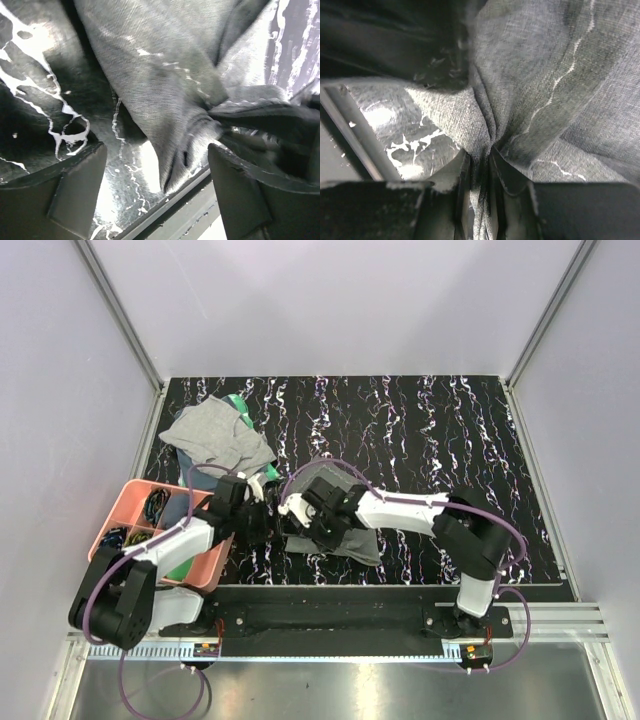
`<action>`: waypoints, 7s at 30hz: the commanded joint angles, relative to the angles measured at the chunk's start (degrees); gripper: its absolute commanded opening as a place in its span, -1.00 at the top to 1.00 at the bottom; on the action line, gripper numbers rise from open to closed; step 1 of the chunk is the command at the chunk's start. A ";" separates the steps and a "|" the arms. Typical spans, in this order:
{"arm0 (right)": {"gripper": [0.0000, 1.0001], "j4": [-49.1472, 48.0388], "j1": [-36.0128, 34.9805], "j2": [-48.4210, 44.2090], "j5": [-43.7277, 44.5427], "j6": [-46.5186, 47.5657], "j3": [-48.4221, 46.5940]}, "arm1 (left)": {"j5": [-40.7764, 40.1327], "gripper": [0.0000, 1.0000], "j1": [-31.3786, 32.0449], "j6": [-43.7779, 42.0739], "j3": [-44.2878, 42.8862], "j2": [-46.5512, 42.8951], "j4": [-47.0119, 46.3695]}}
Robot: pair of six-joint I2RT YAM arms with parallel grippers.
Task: Fold the napkin, place the utensils inside, and roll it up
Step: Roll the napkin with the utensil
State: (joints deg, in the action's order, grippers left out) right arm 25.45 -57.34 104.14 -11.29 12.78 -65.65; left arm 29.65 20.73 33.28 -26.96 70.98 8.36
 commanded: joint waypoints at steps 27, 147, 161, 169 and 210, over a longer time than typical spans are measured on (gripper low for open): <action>0.66 16.47 14.71 19.96 -40.30 -3.28 -15.12 | 2.35 -0.73 6.60 1.88 2.17 3.46 -10.91; 0.65 9.35 18.76 13.55 -37.94 -13.04 -5.37 | 5.59 0.87 3.79 -3.48 -8.37 14.97 4.82; -0.50 -4.57 6.30 -15.60 0.68 -14.09 5.25 | 10.60 1.00 2.74 -8.22 -12.85 20.25 12.20; -0.57 -16.49 -10.68 -15.03 19.54 -10.76 11.68 | 12.89 1.00 2.47 -10.07 -13.73 23.06 13.88; 0.58 -14.02 -0.50 -3.24 -12.15 -16.03 11.33 | 8.85 -0.55 -3.24 -8.14 -13.65 11.03 13.97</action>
State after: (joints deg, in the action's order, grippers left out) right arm 10.00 -61.76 100.97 -10.31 -2.28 -56.84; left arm 41.10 17.72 23.22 -41.32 86.50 24.47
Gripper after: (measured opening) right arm 0.245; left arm 0.740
